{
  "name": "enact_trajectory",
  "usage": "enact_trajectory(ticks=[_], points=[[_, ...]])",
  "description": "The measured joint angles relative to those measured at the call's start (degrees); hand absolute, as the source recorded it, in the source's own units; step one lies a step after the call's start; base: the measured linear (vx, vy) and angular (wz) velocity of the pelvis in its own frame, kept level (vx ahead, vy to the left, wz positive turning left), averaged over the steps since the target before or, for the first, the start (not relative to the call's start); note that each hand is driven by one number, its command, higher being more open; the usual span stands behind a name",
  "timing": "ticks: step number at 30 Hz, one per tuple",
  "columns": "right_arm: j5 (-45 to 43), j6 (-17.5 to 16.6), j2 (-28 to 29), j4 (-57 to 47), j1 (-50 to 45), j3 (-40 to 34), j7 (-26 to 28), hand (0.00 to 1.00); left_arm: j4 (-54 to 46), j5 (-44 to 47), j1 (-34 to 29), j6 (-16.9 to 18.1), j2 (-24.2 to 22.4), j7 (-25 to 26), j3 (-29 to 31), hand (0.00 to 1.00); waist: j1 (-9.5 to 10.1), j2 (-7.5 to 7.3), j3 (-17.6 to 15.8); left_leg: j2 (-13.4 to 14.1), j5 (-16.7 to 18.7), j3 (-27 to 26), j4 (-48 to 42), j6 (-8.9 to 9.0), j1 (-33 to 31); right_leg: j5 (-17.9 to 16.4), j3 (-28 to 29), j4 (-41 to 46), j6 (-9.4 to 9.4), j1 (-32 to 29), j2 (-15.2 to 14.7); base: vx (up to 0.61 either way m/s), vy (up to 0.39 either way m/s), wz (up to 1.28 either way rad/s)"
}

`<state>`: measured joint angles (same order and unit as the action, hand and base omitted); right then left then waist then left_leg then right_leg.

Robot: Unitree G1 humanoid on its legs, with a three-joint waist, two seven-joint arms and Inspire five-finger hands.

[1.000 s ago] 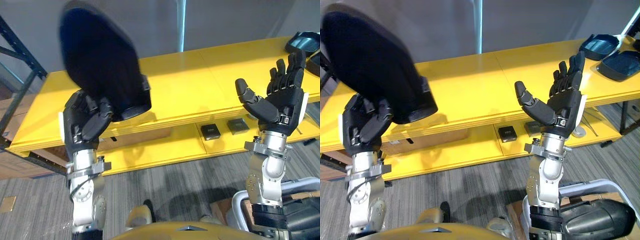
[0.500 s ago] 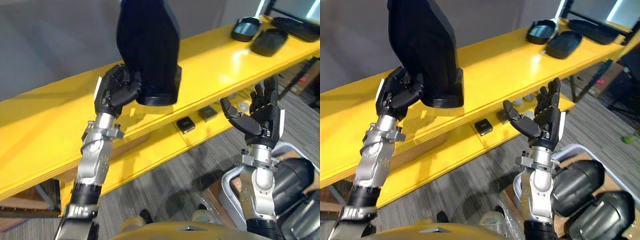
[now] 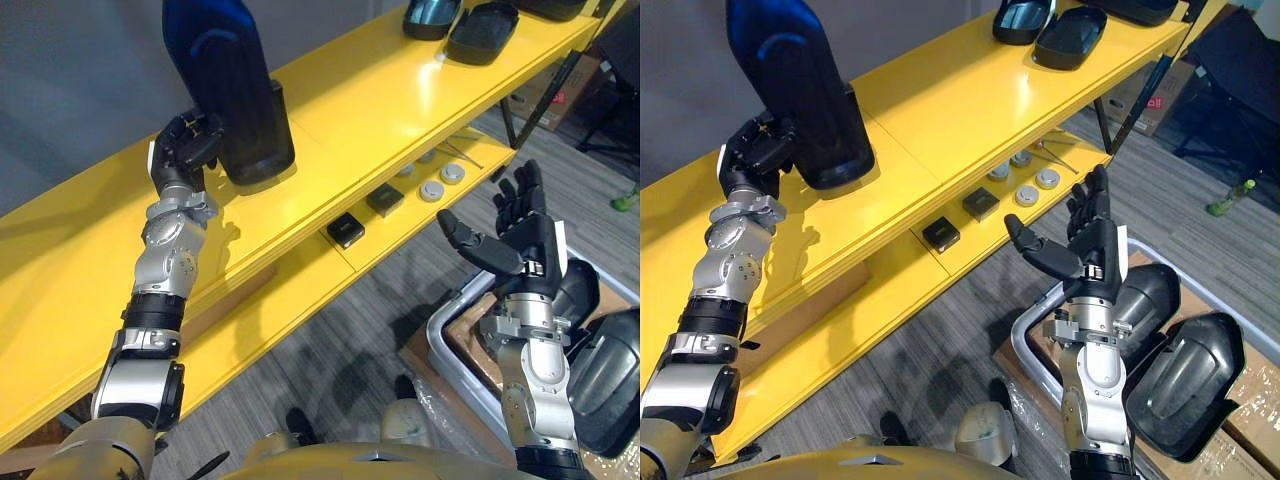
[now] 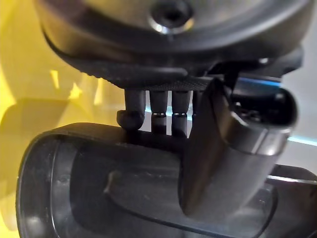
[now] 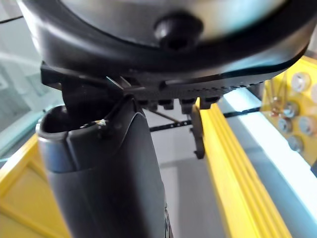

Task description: Walk over and take three plastic housings, then place them on the shelf

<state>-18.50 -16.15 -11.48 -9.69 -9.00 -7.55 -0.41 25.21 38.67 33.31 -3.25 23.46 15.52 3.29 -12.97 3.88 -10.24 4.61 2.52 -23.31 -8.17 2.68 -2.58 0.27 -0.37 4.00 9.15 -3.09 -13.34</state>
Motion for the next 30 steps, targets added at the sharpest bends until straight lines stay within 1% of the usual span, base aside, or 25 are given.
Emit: enact_trajectory(ticks=[2, 4, 5, 7, 11, 12, 15, 19, 23, 30], points=[[0.0, 0.8, 0.0, 0.0, 0.0, 1.1, 0.1, 1.00, 1.8, 1.9, 0.0, -1.7, 0.0, 1.8, 1.0, 0.00, -0.02, -0.54, -1.3, 0.0, 0.0, -0.1, 0.0, 0.00, 0.0, 0.0, 0.9, 0.1, -0.03, -0.7, 0.1, -0.04, -0.002, -0.16], [0.0, 1.2, 0.0, 0.0, 0.0, 1.7, 0.1, 1.00, 2.4, 3.6, 0.0, -2.4, 0.0, 2.7, 1.8, 0.00, -0.02, -1.06, -2.2, -0.1, 0.0, -0.2, 0.0, 0.00, 0.0, 0.0, 1.1, 0.1, -0.03, -0.9, 0.1, -0.03, 0.001, -0.06], [0.0, 1.7, 0.0, 0.0, 0.0, 2.7, 0.1, 1.00, 3.9, 4.8, 0.0, -3.6, 0.0, 3.6, 2.3, 0.00, 0.03, -1.37, -2.5, -0.1, 0.0, -0.2, 0.0, 0.00, -0.1, 0.0, 1.2, 0.1, 0.01, -0.9, 0.1, 0.00, 0.000, 0.00], [0.1, 1.8, 0.0, 0.0, 0.0, 4.0, 0.1, 1.00, 3.8, 5.1, -0.2, -4.1, 0.1, 3.9, 2.7, 0.00, 0.27, -1.47, -2.9, -0.1, 0.0, 0.3, 0.0, -0.01, -0.1, 0.2, 1.0, 0.1, 0.30, -0.7, 0.1, 0.01, -0.004, 0.03], [0.1, 1.9, 0.0, 0.0, 0.7, 7.1, -0.2, 1.00, 3.4, 6.3, -0.6, -5.5, 1.3, 2.6, 3.0, 0.00, 0.28, -0.97, -3.6, -0.1, 0.0, 1.9, -0.1, -0.01, 0.0, 0.2, 0.4, 0.0, 0.23, 0.1, 0.1, 0.01, -0.012, 0.08], [0.1, 1.9, 0.0, 0.0, 0.7, 7.8, -0.4, 1.00, 3.3, 6.3, -1.1, -5.4, 1.3, 2.3, 3.2, 1.00, 0.30, -0.92, -3.6, -0.2, 0.0, 2.9, -0.1, -0.01, 0.0, 0.1, 0.3, 0.0, 0.21, 0.2, 0.2, 0.00, 0.000, 0.00], [0.1, 1.9, 0.0, 0.0, 0.7, 8.2, -1.4, 1.00, 3.2, 6.5, -2.1, -4.7, 1.2, 2.2, 3.2, 1.00, 0.25, -0.93, -3.6, -0.2, 0.0, 3.3, -0.1, 0.01, 0.3, 0.1, 0.1, 0.0, 0.21, 0.5, 0.2, 0.00, 0.000, 0.00], [0.1, 2.0, 0.0, 0.0, 0.6, 8.1, -2.9, 1.00, 3.4, 6.0, -2.7, -4.3, 0.6, 3.5, 3.2, 1.00, 0.13, -1.14, -3.9, -0.1, 0.2, 3.4, -0.1, 0.29, 1.3, 0.0, 0.2, -0.1, -0.07, 1.2, 0.2, -0.05, -0.004, -0.03], [0.1, 2.0, 0.0, 0.0, 0.2, 8.1, -3.1, 1.00, 3.4, 3.6, -2.5, -4.2, 0.0, 4.5, 3.2, 1.00, 0.09, -1.15, -3.9, -0.1, 0.2, 3.4, -0.1, 0.31, 1.3, 0.0, 0.2, -0.1, -0.04, 1.1, 0.2, -0.01, -0.001, -0.01], [0.1, 2.0, 0.0, 0.0, 0.2, 8.6, -3.5, 1.00, 2.3, 3.6, -2.3, -4.5, -0.7, 7.0, 3.1, 1.00, -0.06, -1.16, -3.9, -0.1, 0.2, 3.8, -0.1, 0.31, 1.3, 0.2, -0.2, -0.2, 0.27, 1.4, 0.2, 0.00, -0.001, 0.00]])
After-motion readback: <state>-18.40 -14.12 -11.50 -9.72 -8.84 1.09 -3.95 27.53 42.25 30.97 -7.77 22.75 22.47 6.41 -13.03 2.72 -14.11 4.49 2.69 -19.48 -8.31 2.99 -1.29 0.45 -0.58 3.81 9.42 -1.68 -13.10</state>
